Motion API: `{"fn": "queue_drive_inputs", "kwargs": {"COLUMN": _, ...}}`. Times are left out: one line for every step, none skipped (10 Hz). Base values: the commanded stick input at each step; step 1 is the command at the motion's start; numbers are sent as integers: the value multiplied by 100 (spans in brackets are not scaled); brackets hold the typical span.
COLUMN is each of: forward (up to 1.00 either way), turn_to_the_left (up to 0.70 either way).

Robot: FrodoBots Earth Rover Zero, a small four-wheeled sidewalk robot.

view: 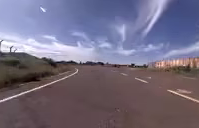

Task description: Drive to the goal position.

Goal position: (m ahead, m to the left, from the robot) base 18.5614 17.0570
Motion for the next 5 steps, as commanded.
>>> {"fn": "queue_drive_inputs", "kwargs": {"forward": 100, "turn_to_the_left": 0}}
{"fn": "queue_drive_inputs", "kwargs": {"forward": 100, "turn_to_the_left": 0}}
{"fn": "queue_drive_inputs", "kwargs": {"forward": 100, "turn_to_the_left": 0}}
{"fn": "queue_drive_inputs", "kwargs": {"forward": 100, "turn_to_the_left": 0}}
{"fn": "queue_drive_inputs", "kwargs": {"forward": 100, "turn_to_the_left": 0}}
